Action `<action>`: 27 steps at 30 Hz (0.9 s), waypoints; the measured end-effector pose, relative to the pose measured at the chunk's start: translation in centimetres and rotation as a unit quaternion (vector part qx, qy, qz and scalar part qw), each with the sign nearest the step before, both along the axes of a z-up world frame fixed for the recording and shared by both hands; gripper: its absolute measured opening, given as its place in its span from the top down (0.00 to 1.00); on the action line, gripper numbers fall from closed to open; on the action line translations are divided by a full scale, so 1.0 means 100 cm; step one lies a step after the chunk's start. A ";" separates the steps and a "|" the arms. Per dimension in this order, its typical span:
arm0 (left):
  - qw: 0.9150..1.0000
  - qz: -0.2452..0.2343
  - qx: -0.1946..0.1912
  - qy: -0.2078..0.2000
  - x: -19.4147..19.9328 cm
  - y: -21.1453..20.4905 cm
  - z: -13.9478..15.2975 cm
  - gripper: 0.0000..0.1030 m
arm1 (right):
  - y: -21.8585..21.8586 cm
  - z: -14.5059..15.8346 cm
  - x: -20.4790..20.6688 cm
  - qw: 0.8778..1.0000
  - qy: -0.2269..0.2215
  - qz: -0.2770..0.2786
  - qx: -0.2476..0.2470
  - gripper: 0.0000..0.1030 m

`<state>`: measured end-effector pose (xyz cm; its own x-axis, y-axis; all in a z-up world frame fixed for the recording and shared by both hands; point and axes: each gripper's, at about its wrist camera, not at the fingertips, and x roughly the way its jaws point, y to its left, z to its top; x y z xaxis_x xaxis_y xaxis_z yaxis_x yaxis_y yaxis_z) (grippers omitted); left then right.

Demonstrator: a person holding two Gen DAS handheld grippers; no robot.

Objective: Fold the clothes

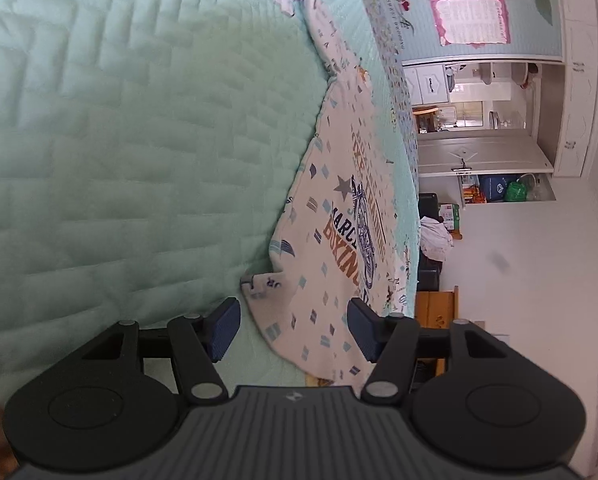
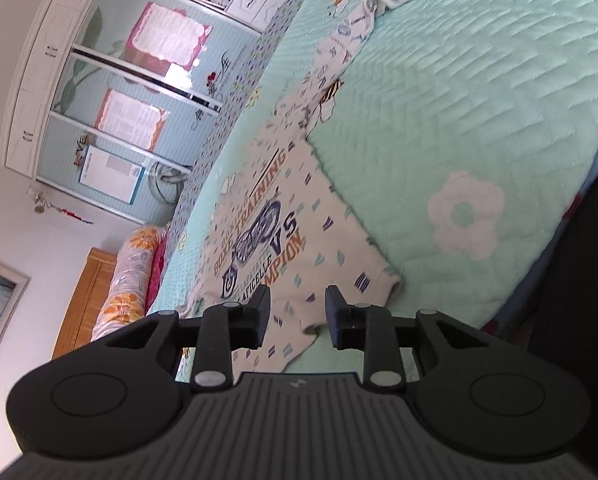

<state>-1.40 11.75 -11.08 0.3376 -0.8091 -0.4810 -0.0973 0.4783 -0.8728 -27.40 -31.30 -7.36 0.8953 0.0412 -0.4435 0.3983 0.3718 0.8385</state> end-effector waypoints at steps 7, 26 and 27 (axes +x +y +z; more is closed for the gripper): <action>0.998 -0.044 0.034 -0.021 0.039 -0.017 0.005 0.31 | -0.002 -0.013 -0.003 1.000 0.010 -0.014 0.020 0.68; 0.995 -0.046 0.061 -0.060 -0.002 0.015 0.019 0.76 | -0.017 -0.028 -0.019 0.998 0.005 -0.042 0.047 0.59; 0.995 -0.043 0.063 -0.066 -0.004 0.016 0.022 0.64 | -0.015 -0.022 -0.017 0.999 0.004 -0.031 0.026 0.59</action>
